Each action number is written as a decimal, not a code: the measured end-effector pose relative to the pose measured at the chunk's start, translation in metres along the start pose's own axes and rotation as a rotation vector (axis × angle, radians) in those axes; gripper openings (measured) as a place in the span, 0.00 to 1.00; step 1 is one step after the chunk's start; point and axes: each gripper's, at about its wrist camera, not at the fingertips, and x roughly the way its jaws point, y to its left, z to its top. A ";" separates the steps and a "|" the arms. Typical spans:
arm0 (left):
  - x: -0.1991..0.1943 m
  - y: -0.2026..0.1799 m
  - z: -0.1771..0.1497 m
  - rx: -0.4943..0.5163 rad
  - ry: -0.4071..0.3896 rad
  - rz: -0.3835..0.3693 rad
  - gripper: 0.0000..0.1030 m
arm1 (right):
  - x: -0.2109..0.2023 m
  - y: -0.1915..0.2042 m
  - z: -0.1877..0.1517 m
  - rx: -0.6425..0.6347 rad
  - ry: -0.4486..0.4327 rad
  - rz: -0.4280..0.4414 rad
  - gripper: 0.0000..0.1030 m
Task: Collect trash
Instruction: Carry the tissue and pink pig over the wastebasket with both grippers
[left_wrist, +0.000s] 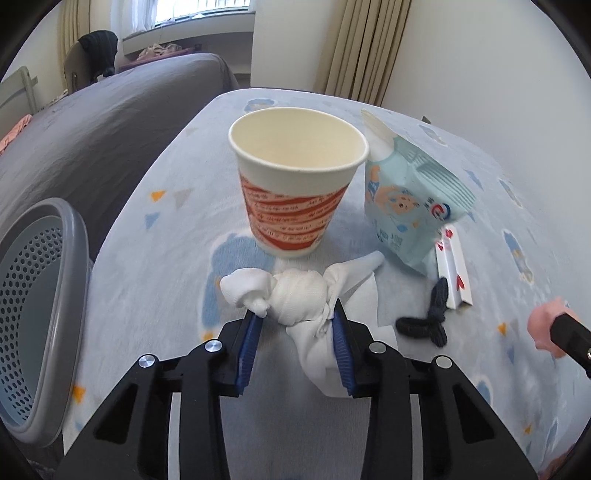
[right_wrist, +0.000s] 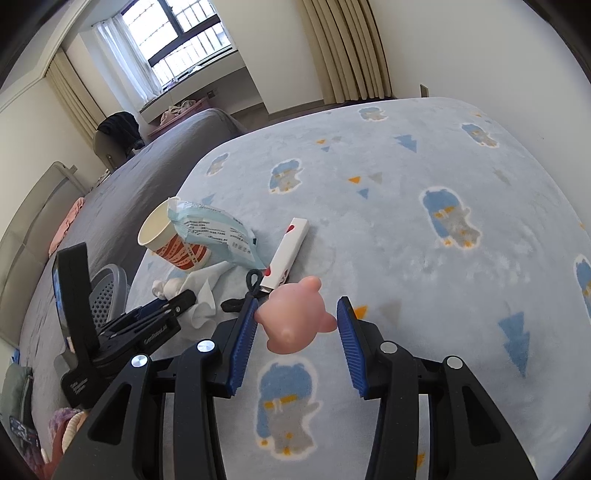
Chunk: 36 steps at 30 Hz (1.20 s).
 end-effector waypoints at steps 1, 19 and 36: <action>-0.005 0.001 -0.004 0.005 -0.001 0.001 0.35 | 0.000 0.003 -0.001 -0.007 0.001 0.006 0.42; -0.106 0.081 -0.021 -0.007 -0.122 0.129 0.35 | 0.016 0.094 -0.003 -0.131 0.012 0.111 0.42; -0.157 0.197 -0.021 -0.101 -0.179 0.272 0.35 | 0.045 0.248 -0.012 -0.345 0.078 0.306 0.41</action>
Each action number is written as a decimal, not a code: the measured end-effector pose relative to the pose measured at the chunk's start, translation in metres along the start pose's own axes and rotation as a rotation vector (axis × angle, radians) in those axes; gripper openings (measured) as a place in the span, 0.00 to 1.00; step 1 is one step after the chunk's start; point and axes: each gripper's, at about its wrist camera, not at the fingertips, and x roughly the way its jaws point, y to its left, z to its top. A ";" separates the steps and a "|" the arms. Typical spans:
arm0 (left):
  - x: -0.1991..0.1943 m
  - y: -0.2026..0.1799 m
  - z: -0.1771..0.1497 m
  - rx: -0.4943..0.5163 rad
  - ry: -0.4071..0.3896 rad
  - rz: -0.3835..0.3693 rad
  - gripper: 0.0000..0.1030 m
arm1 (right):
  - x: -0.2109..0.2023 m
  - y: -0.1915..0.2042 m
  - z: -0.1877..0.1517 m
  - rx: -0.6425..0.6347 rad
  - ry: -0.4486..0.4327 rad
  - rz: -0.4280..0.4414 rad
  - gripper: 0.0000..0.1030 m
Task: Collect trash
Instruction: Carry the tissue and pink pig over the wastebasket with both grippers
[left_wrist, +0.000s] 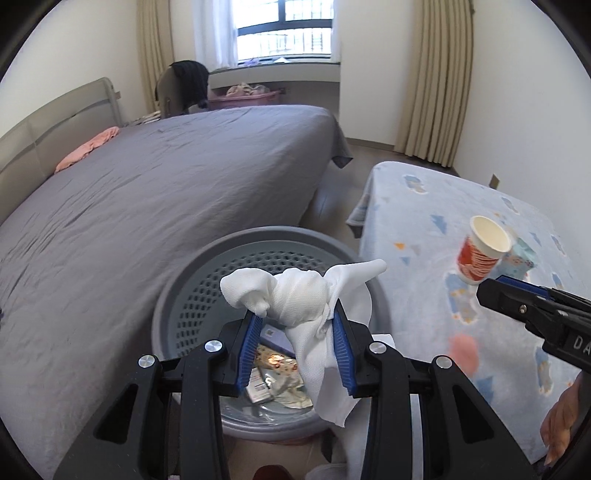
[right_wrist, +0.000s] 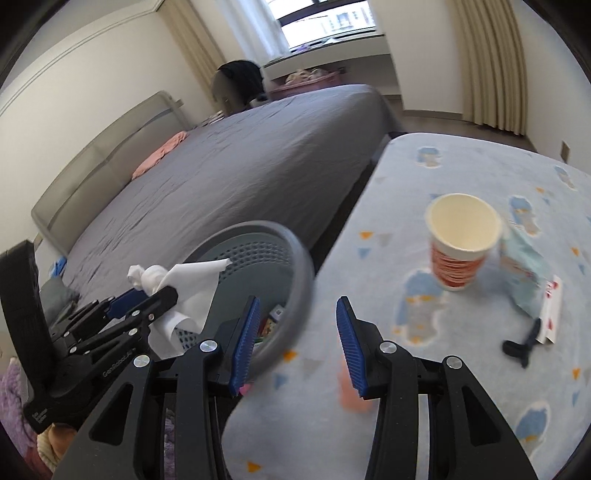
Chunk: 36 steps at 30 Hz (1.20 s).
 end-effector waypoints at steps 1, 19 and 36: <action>0.003 0.007 0.000 -0.008 0.005 0.012 0.35 | 0.006 0.006 0.002 -0.016 0.008 0.003 0.41; 0.032 0.050 -0.015 -0.106 0.059 0.024 0.36 | -0.016 -0.041 -0.054 0.083 0.011 -0.232 0.43; 0.029 0.053 -0.020 -0.104 0.045 0.049 0.36 | 0.032 -0.048 -0.086 0.102 0.055 -0.344 0.42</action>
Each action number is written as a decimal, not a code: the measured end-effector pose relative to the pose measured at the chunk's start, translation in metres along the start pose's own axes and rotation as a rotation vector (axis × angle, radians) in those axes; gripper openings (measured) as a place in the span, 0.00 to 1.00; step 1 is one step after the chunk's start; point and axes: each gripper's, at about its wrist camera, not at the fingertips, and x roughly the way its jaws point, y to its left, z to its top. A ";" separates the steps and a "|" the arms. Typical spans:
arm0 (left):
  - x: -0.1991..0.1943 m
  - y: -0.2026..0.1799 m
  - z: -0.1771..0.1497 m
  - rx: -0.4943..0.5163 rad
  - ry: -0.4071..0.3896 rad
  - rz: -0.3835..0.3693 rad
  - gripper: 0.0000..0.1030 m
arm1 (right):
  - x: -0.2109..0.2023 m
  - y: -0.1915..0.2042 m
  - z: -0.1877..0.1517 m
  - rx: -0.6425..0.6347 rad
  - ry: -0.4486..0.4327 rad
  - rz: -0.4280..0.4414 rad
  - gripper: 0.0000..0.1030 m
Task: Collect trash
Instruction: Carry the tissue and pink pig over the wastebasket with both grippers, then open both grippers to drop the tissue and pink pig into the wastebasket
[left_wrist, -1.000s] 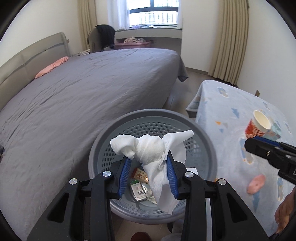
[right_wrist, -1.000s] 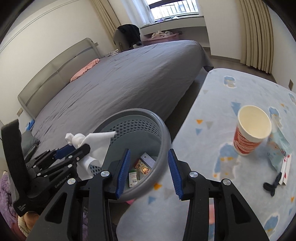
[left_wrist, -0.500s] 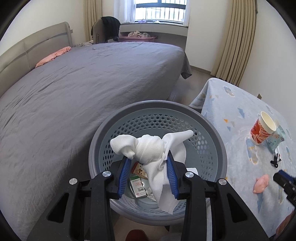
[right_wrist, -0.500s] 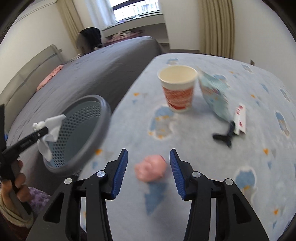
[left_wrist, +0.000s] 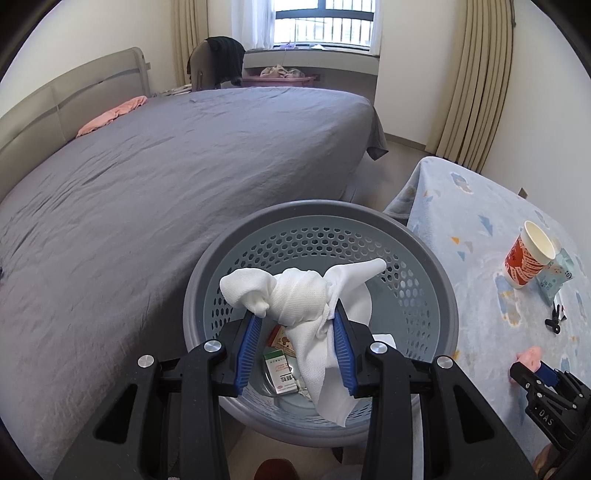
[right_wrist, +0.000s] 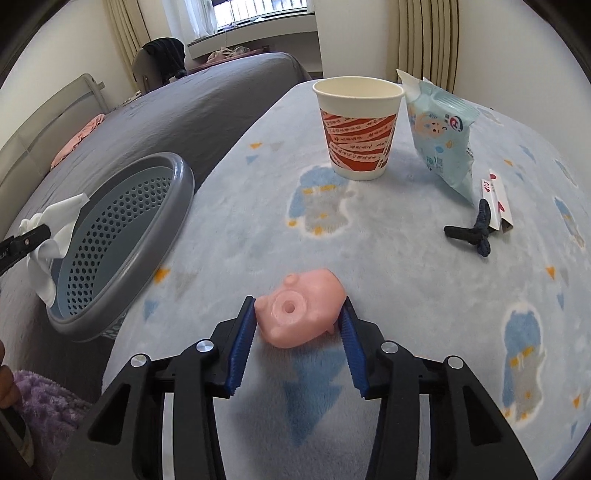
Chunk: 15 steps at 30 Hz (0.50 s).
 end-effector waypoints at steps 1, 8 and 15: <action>0.001 -0.001 0.001 0.000 0.001 0.001 0.36 | -0.001 0.001 0.000 -0.003 -0.006 0.000 0.42; 0.001 -0.001 0.000 -0.001 -0.002 0.002 0.36 | -0.023 0.021 0.014 -0.040 -0.053 0.037 0.41; 0.010 -0.002 -0.001 0.006 0.028 0.006 0.37 | -0.030 0.081 0.048 -0.178 -0.085 0.175 0.41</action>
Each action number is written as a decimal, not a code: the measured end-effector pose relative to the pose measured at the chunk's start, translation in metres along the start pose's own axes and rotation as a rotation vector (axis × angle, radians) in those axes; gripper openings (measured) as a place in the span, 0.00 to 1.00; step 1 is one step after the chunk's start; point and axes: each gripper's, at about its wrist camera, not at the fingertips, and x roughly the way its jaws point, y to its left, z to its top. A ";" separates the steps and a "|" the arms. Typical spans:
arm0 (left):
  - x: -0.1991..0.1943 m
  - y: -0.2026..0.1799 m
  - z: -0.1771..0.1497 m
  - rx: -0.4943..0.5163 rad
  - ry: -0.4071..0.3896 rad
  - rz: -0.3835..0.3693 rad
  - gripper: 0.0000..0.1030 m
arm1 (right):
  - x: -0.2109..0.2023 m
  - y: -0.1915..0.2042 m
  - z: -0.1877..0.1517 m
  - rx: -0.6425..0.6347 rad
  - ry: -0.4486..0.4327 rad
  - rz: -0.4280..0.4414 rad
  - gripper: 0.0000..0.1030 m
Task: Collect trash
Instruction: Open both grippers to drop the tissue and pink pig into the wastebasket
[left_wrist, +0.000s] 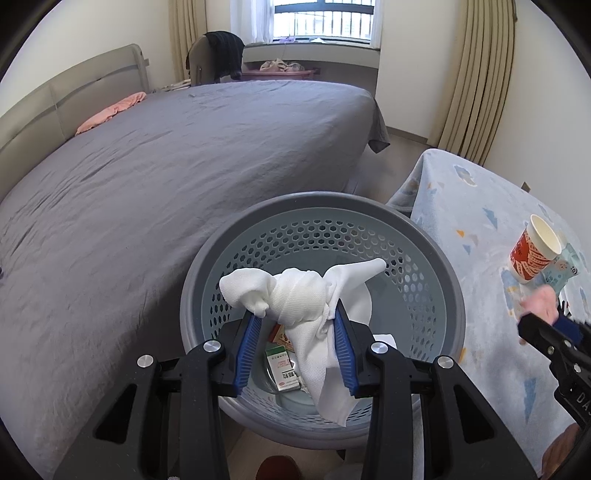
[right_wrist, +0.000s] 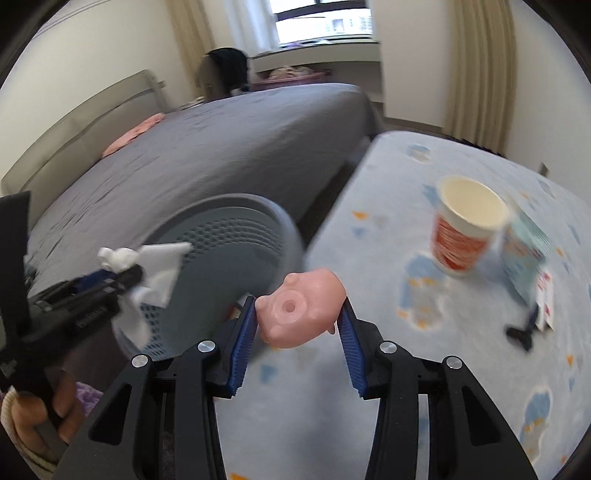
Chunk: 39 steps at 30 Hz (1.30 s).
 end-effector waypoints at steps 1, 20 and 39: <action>0.001 0.001 0.000 -0.002 0.002 0.002 0.37 | 0.003 0.008 0.005 -0.022 -0.004 0.012 0.41; 0.002 0.025 0.002 -0.071 -0.007 0.016 0.64 | 0.034 0.046 0.037 -0.110 -0.004 0.075 0.60; 0.002 0.023 0.003 -0.078 -0.018 0.020 0.79 | 0.029 0.035 0.026 -0.066 0.000 0.051 0.60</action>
